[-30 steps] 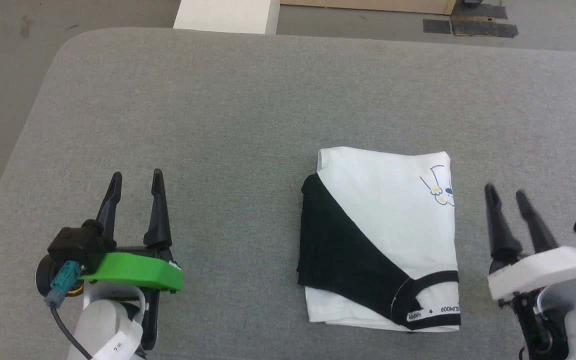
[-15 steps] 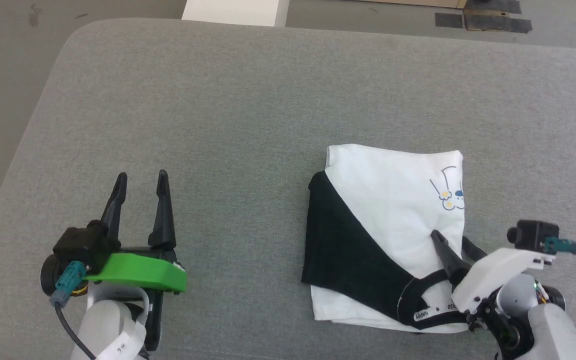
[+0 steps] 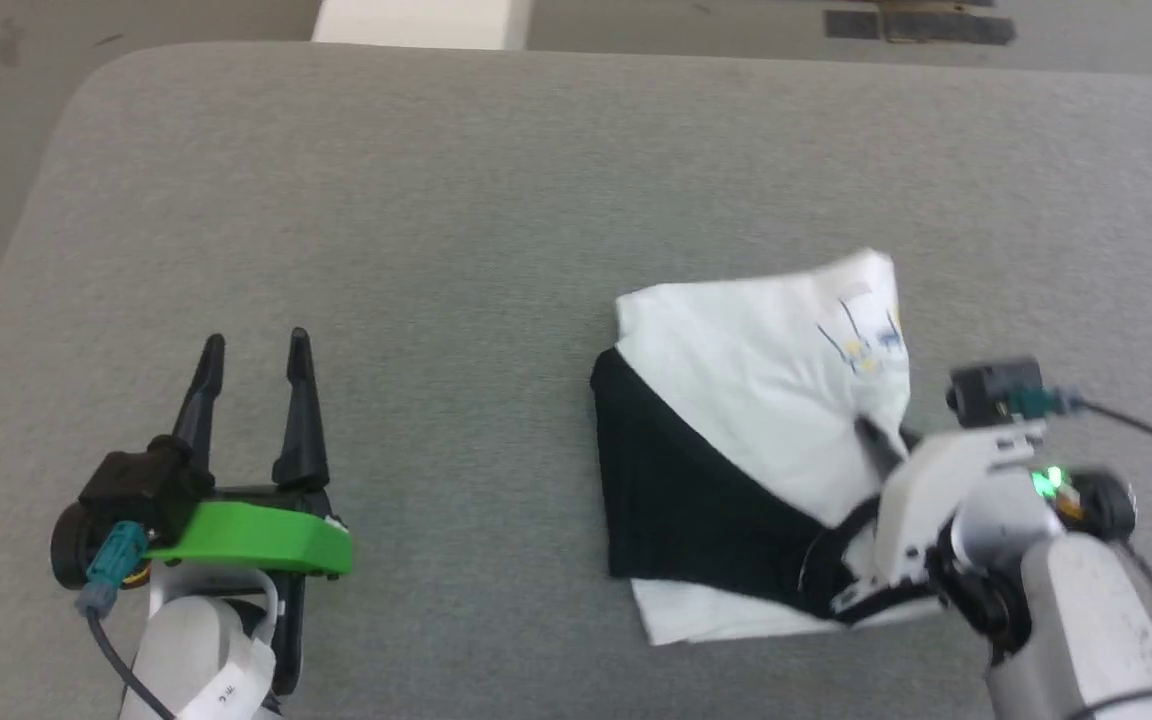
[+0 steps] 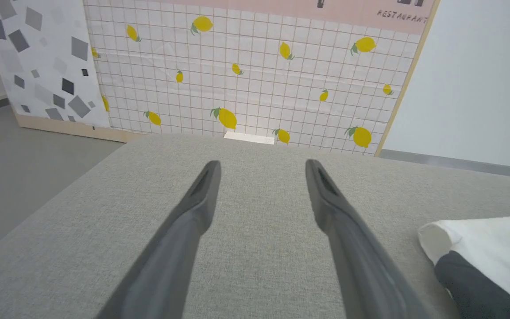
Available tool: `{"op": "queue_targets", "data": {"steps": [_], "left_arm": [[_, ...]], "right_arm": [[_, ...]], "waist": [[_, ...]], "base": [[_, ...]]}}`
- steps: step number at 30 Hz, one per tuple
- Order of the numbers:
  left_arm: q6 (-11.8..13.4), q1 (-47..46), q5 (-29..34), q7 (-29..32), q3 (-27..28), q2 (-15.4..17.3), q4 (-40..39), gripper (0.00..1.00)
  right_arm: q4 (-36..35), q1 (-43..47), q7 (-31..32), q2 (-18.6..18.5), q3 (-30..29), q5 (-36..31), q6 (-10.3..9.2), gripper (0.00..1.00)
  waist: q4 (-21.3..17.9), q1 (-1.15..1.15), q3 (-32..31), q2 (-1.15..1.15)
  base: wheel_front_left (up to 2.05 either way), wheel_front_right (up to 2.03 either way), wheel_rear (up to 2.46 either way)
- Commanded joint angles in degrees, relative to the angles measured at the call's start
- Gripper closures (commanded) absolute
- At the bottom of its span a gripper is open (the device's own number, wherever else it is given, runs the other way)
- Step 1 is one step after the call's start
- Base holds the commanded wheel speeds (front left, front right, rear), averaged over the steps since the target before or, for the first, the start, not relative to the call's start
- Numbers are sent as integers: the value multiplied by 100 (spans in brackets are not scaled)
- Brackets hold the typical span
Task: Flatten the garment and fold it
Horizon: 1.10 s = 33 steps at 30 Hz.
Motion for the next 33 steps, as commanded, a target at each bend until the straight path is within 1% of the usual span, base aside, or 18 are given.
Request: {"op": "queue_targets", "data": {"steps": [1,4,5,8,11,14,15,16,19,24,29,33], "left_arm": [[-3,9,53,-22,38,-9,-72,0],[-6,-46,106,-22,79,10,-174,0],[-6,-83,126,-22,97,21,-226,0],[-11,-205,170,-22,98,48,-365,0],[-16,-358,249,-22,50,113,-515,0],[-20,-503,330,-22,-8,220,-621,0],[-22,-559,357,-22,-29,275,-645,0],[-26,-685,422,10,-100,412,-704,0],[-28,-838,435,112,-148,528,-812,0],[-32,-1045,474,315,-215,712,-1016,0],[-35,-1128,487,516,-286,874,-1234,0],[-35,-1159,476,660,-319,933,-1426,0]], "right_arm": [[-183,-232,89,-61,79,-249,-8,100],[-368,-475,248,-419,373,-609,-8,100],[-406,-602,313,-629,499,-705,-8,100],[-393,-955,314,-1096,659,-799,-8,100],[-200,-1374,156,-1500,653,-847,-8,100],[56,-1722,-29,-1740,578,-906,-8,100],[182,-1841,-86,-1812,534,-943,-8,100],[543,-2113,-240,-1911,323,-1038,-8,100],[922,-2357,-464,-1988,35,-1194,-8,100],[1434,-2684,-895,-2099,-539,-1613,-8,100],[1836,-2971,-1292,-2167,-1062,-2025,-8,100],[1955,-3197,-1584,-2155,-1438,-2436,-8,100]], "waist": [[-387,0,120,0],[-702,0,241,0],[-872,0,324,0],[-1222,0,550,0],[-1566,0,837,0],[-1839,0,1103,0],[-1929,0,1201,0],[-2121,0,1448,0],[-2242,0,1703,0],[-2293,0,1997,0],[-2239,0,2209,0],[-2170,0,2412,0]], "base": [[0,0,0],[0,0,0],[0,0,0],[0,0,0],[0,0,0],[0,0,0],[0,0,0],[0,0,0],[0,0,0],[0,0,0],[0,0,0],[0,0,0]]}}
